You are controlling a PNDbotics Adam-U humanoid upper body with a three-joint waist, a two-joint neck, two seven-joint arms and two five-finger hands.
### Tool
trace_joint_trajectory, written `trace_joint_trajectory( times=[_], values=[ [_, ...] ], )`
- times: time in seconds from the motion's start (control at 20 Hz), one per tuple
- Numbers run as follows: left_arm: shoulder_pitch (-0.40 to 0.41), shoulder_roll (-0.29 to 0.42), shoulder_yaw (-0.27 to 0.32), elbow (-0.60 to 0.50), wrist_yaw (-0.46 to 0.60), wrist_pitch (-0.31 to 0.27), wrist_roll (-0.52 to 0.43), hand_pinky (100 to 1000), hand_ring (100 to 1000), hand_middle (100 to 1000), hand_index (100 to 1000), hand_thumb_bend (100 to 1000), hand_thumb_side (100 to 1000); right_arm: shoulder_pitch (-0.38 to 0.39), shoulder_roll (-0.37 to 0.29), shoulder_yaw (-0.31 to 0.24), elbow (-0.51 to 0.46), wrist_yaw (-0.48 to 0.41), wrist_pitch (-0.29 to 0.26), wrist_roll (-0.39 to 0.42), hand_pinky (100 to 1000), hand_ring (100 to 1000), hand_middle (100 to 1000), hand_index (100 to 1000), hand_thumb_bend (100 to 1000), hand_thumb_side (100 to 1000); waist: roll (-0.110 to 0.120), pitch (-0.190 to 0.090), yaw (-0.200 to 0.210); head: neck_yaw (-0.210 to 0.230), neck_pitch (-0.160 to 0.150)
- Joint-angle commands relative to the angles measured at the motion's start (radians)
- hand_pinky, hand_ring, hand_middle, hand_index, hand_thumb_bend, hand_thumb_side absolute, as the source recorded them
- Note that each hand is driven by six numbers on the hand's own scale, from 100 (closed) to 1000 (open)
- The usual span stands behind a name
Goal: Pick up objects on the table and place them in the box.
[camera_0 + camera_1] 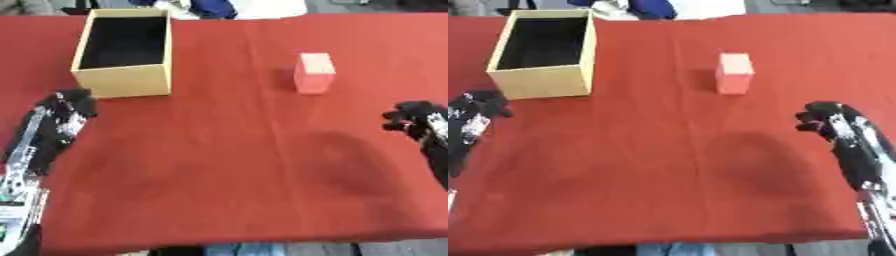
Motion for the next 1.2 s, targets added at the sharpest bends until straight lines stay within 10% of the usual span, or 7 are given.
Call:
trace_joint_trajectory(
  times=[0.05,0.5,0.8,1.2],
  values=[
    [-0.005,0.012,0.005,-0.019,-0.001,0.001,0.002,1000,606,599,735,492,546,-0.005,-0.018,-0.005,-0.026,0.010,-0.004,0.014,707,757,557,720,100,657,0.000,-0.014,-0.003,0.001,0.005],
    [-0.004,0.012,0.005,-0.019,-0.001,0.001,0.000,1000,606,599,735,490,547,-0.021,-0.060,-0.005,-0.044,0.036,-0.058,0.117,799,894,709,816,100,518,-0.001,-0.016,-0.003,0.001,0.005],
    [-0.001,0.014,0.005,-0.018,-0.001,0.002,0.000,1000,606,599,735,489,548,-0.058,-0.154,0.002,-0.074,0.099,-0.127,0.213,846,974,788,875,100,100,-0.004,-0.018,-0.004,0.003,0.005],
    [0.005,0.022,0.005,-0.017,-0.002,0.002,0.000,1000,606,599,735,489,546,-0.151,-0.340,0.052,-0.113,0.201,-0.242,0.328,863,996,845,927,220,100,-0.016,-0.027,-0.007,0.012,0.005]
  ],
)
